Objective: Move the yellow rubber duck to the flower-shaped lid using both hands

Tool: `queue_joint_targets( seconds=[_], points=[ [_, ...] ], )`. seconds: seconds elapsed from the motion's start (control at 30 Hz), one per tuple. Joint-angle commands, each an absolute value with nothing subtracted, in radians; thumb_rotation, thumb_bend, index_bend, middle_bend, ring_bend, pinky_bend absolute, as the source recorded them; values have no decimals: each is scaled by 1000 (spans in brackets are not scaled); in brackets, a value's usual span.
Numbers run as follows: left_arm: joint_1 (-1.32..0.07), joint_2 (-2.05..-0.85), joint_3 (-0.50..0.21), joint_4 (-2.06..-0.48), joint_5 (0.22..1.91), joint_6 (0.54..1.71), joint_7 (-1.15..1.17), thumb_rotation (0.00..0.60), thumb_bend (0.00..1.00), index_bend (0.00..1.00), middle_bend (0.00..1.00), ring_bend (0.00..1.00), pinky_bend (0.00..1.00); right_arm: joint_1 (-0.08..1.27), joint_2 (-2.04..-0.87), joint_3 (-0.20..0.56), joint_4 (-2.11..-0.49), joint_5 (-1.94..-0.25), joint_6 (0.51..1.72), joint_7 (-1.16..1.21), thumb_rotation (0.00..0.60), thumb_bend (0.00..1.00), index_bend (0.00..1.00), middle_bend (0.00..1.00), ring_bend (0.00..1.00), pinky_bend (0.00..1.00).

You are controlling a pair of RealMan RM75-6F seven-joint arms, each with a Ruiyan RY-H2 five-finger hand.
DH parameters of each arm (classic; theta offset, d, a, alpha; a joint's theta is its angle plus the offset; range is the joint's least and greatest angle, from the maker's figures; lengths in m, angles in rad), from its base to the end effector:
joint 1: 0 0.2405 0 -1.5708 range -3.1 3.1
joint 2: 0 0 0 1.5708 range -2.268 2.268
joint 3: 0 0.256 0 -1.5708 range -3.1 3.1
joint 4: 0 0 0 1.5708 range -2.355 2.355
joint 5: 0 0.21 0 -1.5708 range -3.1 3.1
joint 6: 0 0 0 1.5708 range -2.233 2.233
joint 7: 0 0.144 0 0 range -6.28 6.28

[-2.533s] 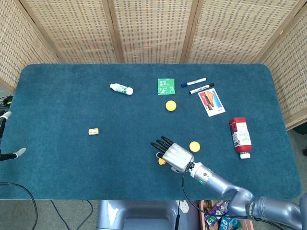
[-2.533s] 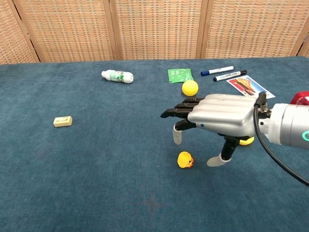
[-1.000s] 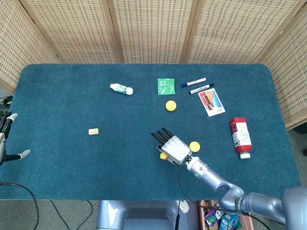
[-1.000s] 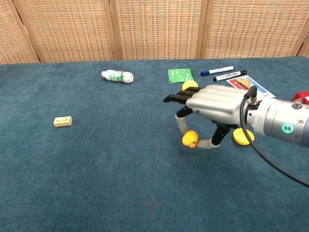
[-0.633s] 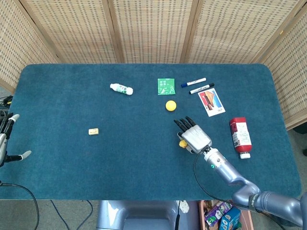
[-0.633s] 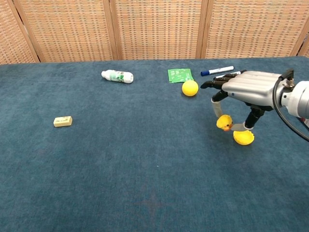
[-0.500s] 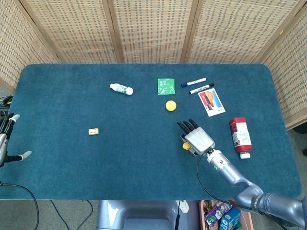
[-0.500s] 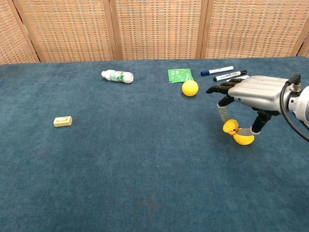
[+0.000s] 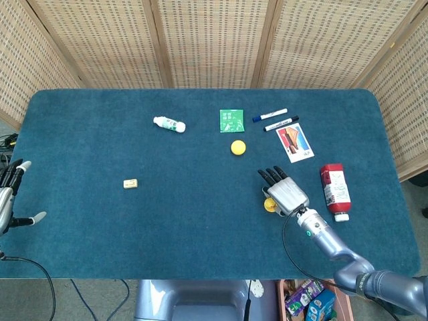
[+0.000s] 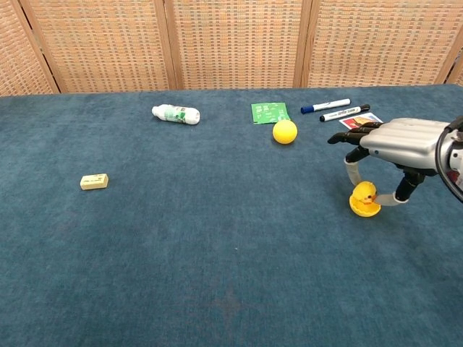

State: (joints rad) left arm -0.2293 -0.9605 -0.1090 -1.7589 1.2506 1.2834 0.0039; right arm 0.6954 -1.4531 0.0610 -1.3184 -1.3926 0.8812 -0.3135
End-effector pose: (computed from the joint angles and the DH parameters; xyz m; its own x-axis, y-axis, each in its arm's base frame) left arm -0.2983 0.2318 0.1892 0.3582 0.0888 0.9294 0.9270 0.0844 -0.3654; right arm -0.2113 -0.3412 0.0036 0.7378 -0.1772 0.6514 -0.6317 -0.5214 0.5736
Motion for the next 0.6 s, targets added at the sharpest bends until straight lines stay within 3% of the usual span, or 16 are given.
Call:
queue_joint_targets(
  seconds=[0.03, 0.27, 0.33, 0.5, 0.6],
  points=[
    [-229, -961, -108, -1760, 1252, 1281, 4, 600, 0, 0, 0, 0, 0, 698, -1459, 57, -1302, -1388, 872, -316, 600, 341, 577, 0, 0, 0],
    [-230, -962, -108, -1761, 1252, 1275, 7, 600, 0, 0, 0, 0, 0, 699, -1456, 52, -1298, -1381, 865, -330, 600, 341, 575, 0, 0, 0],
    [-230, -961, -108, -1761, 1252, 1274, 6, 600, 0, 0, 0, 0, 0, 699, -1453, 50, -1300, -1378, 861, -331, 600, 339, 536, 0, 0, 0],
    [-230, -961, -109, -1760, 1254, 1274, 6, 600, 0, 0, 0, 0, 0, 696, -1444, 47, -1307, -1377, 863, -333, 600, 334, 312, 0, 0, 0],
    [-229, -961, -108, -1760, 1257, 1274, 5, 600, 0, 0, 0, 0, 0, 692, -1441, 46, -1312, -1373, 870, -341, 600, 334, 297, 0, 0, 0]
  ],
)
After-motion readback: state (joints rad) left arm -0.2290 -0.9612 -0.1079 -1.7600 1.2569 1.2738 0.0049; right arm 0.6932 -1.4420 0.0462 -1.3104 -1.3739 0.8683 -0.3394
